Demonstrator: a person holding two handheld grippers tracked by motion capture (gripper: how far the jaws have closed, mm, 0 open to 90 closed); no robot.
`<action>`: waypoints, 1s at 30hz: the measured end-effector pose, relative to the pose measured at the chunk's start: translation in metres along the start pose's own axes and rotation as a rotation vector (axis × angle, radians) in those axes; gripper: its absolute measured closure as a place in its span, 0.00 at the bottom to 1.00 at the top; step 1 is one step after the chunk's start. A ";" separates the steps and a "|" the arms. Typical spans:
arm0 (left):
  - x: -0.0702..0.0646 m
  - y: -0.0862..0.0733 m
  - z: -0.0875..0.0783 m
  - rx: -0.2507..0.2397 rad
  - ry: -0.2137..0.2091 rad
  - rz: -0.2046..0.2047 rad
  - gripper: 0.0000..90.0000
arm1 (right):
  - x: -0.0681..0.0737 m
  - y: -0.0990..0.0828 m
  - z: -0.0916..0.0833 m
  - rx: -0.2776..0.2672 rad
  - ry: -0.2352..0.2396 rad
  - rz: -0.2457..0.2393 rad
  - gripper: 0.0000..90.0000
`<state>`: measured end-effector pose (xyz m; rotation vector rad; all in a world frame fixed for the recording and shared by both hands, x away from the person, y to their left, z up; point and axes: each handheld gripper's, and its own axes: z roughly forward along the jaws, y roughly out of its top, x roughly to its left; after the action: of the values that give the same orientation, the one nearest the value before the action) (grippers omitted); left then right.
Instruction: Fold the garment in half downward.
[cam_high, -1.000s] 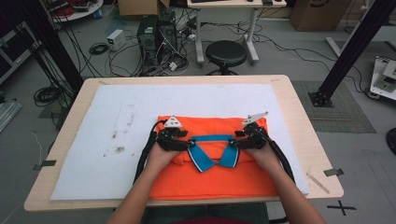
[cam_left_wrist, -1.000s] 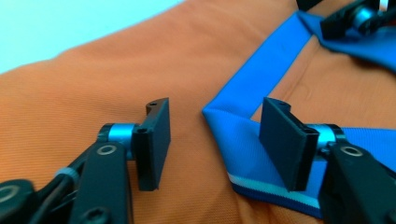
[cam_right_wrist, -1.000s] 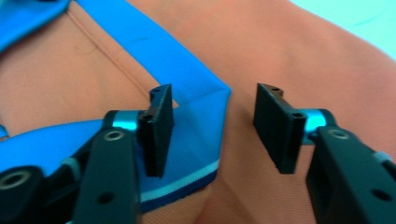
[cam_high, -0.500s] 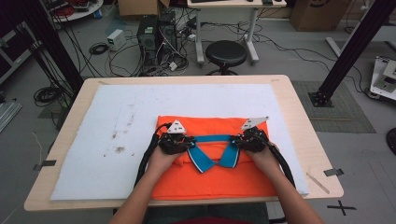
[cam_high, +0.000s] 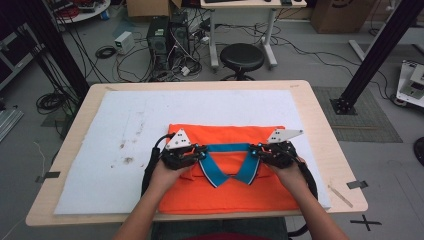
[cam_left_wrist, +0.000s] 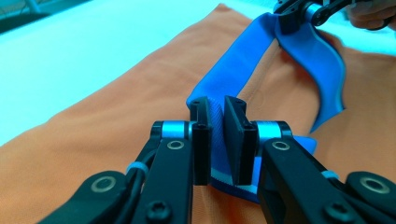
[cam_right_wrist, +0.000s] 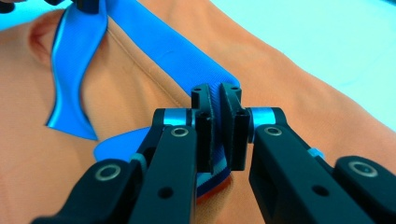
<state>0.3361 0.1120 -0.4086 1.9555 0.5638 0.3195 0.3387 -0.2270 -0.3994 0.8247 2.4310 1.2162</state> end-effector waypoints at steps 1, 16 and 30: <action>-0.001 0.000 -0.002 -0.007 -0.003 0.001 0.90 | 0.003 0.001 -0.004 -0.012 0.000 -0.006 0.95; -0.029 -0.002 -0.025 -0.067 -0.047 0.046 0.91 | 0.032 -0.005 -0.036 -0.060 -0.010 -0.070 0.95; -0.054 -0.021 -0.037 -0.041 -0.089 0.061 0.84 | 0.058 -0.025 -0.050 -0.048 -0.002 -0.109 0.94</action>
<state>0.2677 0.1204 -0.4101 1.9393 0.4379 0.2785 0.2592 -0.2355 -0.3900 0.6697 2.4012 1.2280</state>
